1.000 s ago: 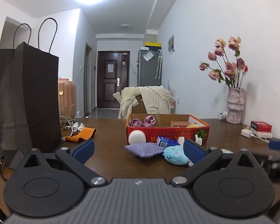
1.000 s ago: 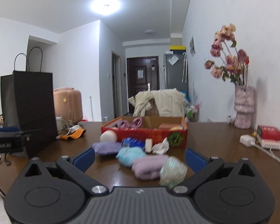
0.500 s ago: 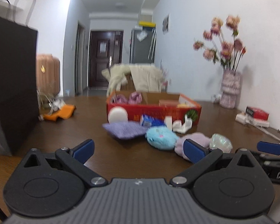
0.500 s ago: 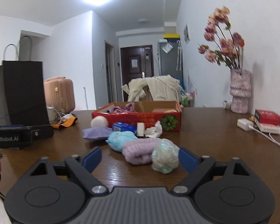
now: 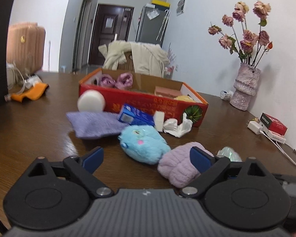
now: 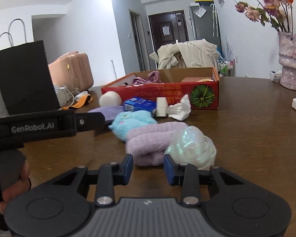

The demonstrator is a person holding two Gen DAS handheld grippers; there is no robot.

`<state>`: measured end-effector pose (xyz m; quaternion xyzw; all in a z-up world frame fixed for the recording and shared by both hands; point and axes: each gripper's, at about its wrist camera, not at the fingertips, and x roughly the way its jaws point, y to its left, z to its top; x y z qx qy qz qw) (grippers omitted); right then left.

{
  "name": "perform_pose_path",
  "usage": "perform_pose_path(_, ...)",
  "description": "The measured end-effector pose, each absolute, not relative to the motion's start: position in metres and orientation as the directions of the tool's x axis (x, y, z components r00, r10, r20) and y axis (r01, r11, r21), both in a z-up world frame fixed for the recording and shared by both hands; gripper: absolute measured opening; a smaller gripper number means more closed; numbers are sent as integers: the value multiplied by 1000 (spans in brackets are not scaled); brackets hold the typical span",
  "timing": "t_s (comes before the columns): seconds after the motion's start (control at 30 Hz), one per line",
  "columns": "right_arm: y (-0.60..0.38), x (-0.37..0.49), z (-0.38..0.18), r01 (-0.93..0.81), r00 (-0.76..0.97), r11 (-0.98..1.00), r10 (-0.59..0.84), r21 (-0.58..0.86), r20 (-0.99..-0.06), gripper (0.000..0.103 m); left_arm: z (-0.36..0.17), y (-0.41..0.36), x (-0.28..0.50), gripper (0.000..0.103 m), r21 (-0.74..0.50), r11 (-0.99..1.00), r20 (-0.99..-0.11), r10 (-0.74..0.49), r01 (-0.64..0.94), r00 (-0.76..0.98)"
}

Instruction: Organize soft objects

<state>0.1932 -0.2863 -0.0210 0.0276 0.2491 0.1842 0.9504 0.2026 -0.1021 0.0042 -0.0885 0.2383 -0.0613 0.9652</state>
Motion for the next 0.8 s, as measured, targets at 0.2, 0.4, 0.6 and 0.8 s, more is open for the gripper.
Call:
perform_pose_path(0.2,-317,231,-11,-334,810,928,373,165,-453,36,-14,-110,224,79,-274,961,-542,-189,40,819)
perform_pose_path(0.4,-325,278,-16,-427,720,873,486,237,-495,42,-17,-111,236,65,-343,938,-558,-246,51,793)
perform_pose_path(0.6,-335,287,-33,-420,678,817,572,395,-462,44,-25,-112,244,60,-380,923,-577,-284,56,765)
perform_pose_path(0.8,-336,288,-35,-423,670,809,583,408,-460,32,-28,-117,246,47,-403,911,-577,-329,89,748)
